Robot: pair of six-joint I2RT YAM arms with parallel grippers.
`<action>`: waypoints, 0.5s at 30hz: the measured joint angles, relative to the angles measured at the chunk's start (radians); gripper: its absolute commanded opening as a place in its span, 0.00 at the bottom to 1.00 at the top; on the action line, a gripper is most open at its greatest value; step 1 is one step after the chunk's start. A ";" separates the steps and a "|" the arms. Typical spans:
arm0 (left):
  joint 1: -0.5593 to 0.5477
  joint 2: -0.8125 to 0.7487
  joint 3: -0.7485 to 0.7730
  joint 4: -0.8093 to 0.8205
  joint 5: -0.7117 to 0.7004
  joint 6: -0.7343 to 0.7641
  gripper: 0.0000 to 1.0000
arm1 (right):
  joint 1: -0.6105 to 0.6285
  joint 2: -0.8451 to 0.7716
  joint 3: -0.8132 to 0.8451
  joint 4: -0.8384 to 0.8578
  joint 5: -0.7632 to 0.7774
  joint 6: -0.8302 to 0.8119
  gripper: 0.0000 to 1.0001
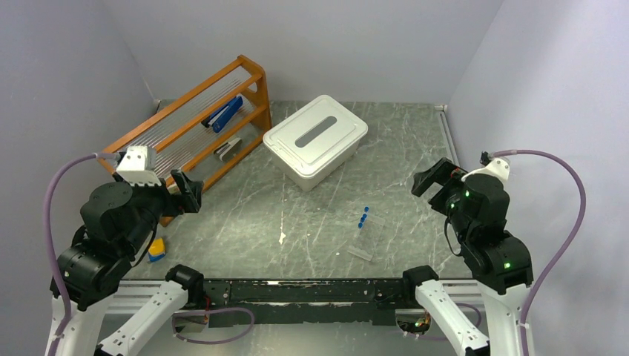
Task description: Organize the chemistry lab equipment
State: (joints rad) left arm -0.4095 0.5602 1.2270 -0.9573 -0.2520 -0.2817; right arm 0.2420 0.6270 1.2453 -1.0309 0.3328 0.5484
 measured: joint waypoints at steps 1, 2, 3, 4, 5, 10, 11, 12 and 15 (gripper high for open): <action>0.000 0.000 -0.003 0.003 0.007 0.002 0.97 | 0.000 -0.003 -0.009 0.006 -0.010 -0.002 1.00; 0.000 0.001 -0.006 0.006 0.013 0.002 0.97 | 0.000 -0.004 -0.014 0.011 -0.016 -0.003 1.00; 0.000 0.002 -0.008 0.008 0.016 0.002 0.97 | 0.000 -0.005 -0.018 0.016 -0.024 -0.005 1.00; 0.000 0.003 -0.009 0.011 0.020 0.002 0.97 | 0.000 -0.006 -0.019 0.019 -0.031 -0.005 1.00; 0.000 0.005 -0.010 0.013 0.023 0.002 0.98 | 0.000 -0.006 -0.020 0.024 -0.037 -0.005 1.00; 0.000 0.010 -0.015 0.021 0.037 0.001 0.98 | 0.000 -0.006 -0.021 0.040 -0.059 -0.010 1.00; 0.000 0.010 -0.016 0.023 0.040 0.001 0.98 | 0.000 -0.006 -0.021 0.042 -0.065 -0.011 1.00; 0.000 0.010 -0.017 0.023 0.041 0.000 0.98 | 0.000 -0.006 -0.021 0.046 -0.074 -0.013 1.00; 0.000 0.010 -0.018 0.023 0.040 0.000 0.98 | 0.000 -0.003 -0.021 0.048 -0.088 -0.016 1.00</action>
State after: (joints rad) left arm -0.4095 0.5701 1.2095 -0.9348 -0.2115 -0.2813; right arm 0.2420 0.6239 1.2243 -0.9825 0.2451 0.5327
